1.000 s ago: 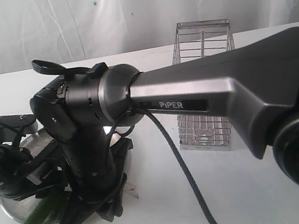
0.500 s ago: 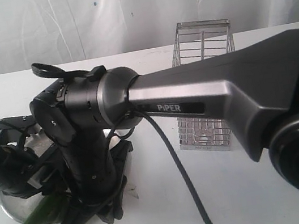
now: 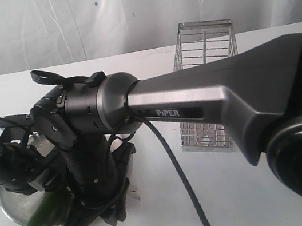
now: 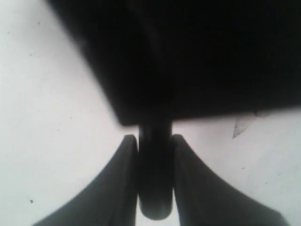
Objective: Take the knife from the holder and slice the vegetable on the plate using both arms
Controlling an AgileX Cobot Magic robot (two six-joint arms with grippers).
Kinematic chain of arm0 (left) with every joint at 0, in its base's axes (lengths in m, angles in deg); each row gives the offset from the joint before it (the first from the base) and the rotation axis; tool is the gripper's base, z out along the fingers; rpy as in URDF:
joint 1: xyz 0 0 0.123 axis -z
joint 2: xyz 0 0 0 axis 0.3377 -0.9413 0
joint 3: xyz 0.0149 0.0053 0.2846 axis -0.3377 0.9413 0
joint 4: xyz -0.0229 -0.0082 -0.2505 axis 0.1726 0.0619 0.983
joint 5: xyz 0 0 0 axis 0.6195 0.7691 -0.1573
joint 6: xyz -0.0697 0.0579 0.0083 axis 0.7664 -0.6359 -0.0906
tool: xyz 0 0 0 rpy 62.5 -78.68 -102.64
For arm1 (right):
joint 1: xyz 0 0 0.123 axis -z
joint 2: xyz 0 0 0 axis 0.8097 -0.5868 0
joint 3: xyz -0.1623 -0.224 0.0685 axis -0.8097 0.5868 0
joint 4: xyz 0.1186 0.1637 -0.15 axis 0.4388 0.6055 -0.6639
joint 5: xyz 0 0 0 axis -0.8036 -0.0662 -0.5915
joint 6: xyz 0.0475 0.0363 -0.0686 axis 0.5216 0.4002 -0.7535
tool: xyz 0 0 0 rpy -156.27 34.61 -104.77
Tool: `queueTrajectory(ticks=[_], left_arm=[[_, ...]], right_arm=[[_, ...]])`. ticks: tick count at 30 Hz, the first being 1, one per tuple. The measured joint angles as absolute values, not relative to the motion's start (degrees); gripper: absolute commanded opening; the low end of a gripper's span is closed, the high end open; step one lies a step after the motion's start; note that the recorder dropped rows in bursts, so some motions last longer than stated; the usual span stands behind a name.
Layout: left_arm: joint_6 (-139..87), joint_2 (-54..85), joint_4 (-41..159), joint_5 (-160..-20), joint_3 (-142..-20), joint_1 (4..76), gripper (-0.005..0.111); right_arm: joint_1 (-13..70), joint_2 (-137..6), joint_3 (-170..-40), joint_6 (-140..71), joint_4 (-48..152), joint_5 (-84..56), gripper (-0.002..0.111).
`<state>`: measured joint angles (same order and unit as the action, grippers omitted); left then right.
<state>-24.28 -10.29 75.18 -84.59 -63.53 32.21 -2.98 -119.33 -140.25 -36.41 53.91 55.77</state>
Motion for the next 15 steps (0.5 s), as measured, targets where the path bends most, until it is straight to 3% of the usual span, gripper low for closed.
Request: queueTrajectory(ticks=[15], left_arm=[[-24.3,-10.8,74.7,-83.9,-64.5,32.2,0.063]], right_arm=[[-3.1,-119.3,-140.2,-36.5,51.8,55.7,0.000]])
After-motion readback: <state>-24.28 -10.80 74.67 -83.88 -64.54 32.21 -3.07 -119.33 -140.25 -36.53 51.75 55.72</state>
